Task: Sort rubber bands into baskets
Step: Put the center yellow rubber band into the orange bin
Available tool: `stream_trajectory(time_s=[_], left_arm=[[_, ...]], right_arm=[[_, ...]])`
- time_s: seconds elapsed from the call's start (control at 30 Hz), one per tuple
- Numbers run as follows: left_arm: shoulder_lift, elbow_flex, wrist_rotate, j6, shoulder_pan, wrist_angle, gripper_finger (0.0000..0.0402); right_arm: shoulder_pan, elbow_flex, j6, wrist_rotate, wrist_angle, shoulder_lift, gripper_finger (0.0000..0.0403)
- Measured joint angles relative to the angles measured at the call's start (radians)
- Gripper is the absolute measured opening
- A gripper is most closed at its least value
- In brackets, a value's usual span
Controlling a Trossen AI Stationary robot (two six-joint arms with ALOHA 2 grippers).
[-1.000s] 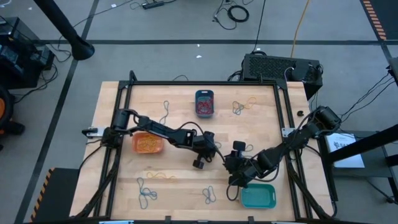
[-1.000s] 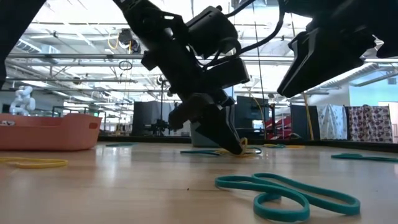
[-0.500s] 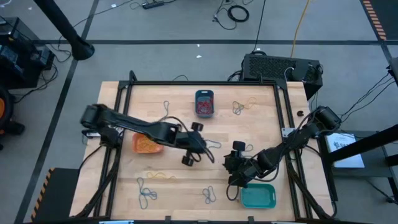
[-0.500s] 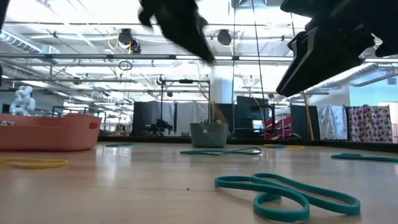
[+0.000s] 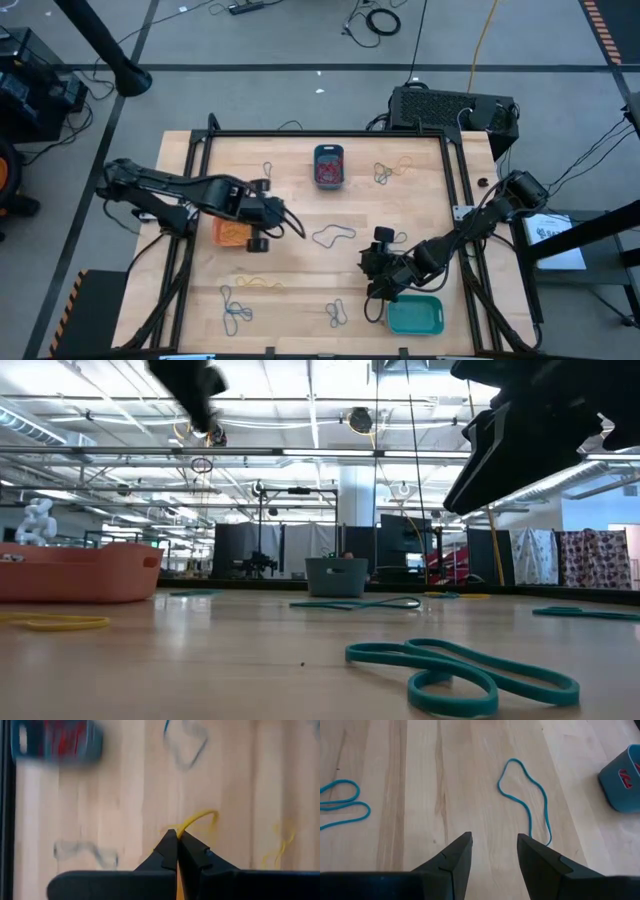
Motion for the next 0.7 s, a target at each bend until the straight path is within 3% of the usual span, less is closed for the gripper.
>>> stream_trajectory(time_s=[0.27,0.7], left_arm=[[-0.005,-0.063,-0.004,-0.185,0.0,-0.285,0.0002],[-0.005,-0.234,0.0,-0.226,0.002,-0.341,0.0007]], right_arm=[[0.0,0.0,0.0,0.0,0.007,0.0,0.0151],[0.0,0.0,0.0,0.0,0.014,0.0,0.0151]])
